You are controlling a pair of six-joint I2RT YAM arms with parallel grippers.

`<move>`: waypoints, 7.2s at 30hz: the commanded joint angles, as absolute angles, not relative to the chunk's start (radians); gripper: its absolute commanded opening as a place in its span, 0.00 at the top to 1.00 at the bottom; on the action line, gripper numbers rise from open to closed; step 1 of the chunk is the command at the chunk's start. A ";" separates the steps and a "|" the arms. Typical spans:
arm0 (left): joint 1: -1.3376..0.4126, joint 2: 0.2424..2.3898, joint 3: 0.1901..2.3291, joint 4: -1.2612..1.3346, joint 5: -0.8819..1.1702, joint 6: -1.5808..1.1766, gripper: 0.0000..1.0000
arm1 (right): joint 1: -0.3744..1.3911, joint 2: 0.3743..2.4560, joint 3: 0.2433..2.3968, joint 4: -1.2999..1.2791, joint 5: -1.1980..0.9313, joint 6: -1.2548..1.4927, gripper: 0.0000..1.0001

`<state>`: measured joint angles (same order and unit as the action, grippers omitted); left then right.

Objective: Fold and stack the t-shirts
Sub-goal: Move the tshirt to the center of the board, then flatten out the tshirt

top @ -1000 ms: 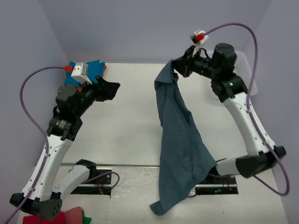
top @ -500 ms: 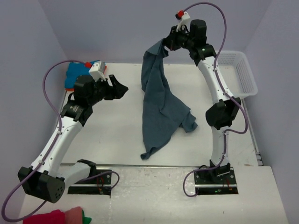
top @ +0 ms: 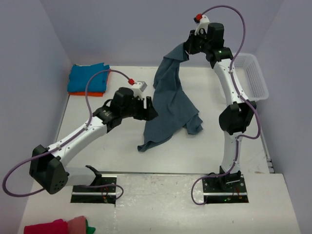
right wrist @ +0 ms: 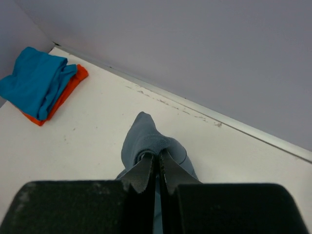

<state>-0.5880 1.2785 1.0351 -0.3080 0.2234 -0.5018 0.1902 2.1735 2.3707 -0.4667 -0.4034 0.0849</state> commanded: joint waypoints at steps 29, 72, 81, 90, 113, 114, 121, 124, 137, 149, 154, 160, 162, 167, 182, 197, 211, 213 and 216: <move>-0.951 2.170 2.037 -0.531 -0.307 -0.376 0.37 | 0.110 1.941 2.174 -0.584 -0.227 0.095 0.01; -0.948 2.412 2.131 -0.492 -0.253 -0.347 0.56 | 0.091 1.358 1.643 -0.483 -0.176 0.147 0.01; -0.946 2.376 2.111 -0.494 -0.264 -0.345 0.58 | 0.089 1.354 1.638 -0.472 -0.219 0.155 0.01; -0.945 2.367 2.106 -0.494 -0.287 -0.333 0.71 | 0.091 1.367 1.632 -0.472 -0.230 0.160 0.01; -0.954 1.918 1.707 -0.383 -0.294 -0.394 1.00 | 0.109 1.424 1.617 -0.477 -0.285 0.169 0.01; -0.954 1.883 1.674 -0.374 -0.293 -0.403 1.00 | 0.112 1.424 1.617 -0.479 -0.291 0.170 0.01; -0.968 1.677 1.482 -0.452 -0.422 -0.514 1.00 | 0.172 1.483 1.646 -0.564 -0.250 0.169 0.01; -0.957 1.632 1.437 -0.556 -0.526 -0.569 1.00 | 0.192 1.502 1.619 -0.580 -0.200 0.208 0.01; -0.819 1.623 1.276 -0.583 -0.577 -0.637 0.73 | 0.294 1.439 1.323 -0.534 -0.169 0.314 0.01; -0.807 1.608 1.239 -0.471 -0.494 -0.588 0.71 | 0.341 1.387 1.074 -0.465 -0.060 0.341 0.01; -0.807 1.572 1.214 -0.497 -0.489 -0.586 0.68 | 0.342 1.384 1.065 -0.459 -0.066 0.341 0.01; -0.828 1.430 1.132 -0.509 -0.495 -0.618 0.54 | 0.353 1.396 1.058 -0.449 -0.067 0.350 0.01; -0.854 1.376 1.118 -0.499 -0.480 -0.621 0.46 | 0.359 1.397 1.057 -0.446 -0.066 0.353 0.01; -0.905 1.394 1.103 -0.434 -0.370 -0.598 0.47 | 0.362 1.397 1.046 -0.436 -0.060 0.367 0.01; -0.933 1.546 1.154 -0.391 -0.403 -0.580 0.49 | 0.364 1.287 1.008 -0.449 -0.002 0.359 0.01; -0.914 1.606 1.219 -0.388 -0.463 -0.552 0.50 | 0.364 1.302 0.992 -0.442 -0.003 0.347 0.01; -0.873 1.644 1.229 -0.371 -0.469 -0.538 0.53 | 0.364 1.312 0.982 -0.425 -0.029 0.347 0.01; -0.873 1.644 1.232 -0.371 -0.472 -0.535 0.54 | 0.364 1.316 0.977 -0.417 -0.032 0.348 0.01; -0.871 1.640 1.232 -0.371 -0.477 -0.535 0.54 | 0.364 1.324 0.977 -0.416 -0.034 0.348 0.01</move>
<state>-0.8772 1.6558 1.1934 -0.4080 -0.4458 -0.5552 0.3599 1.3144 0.9825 -0.4469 -0.0364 0.3546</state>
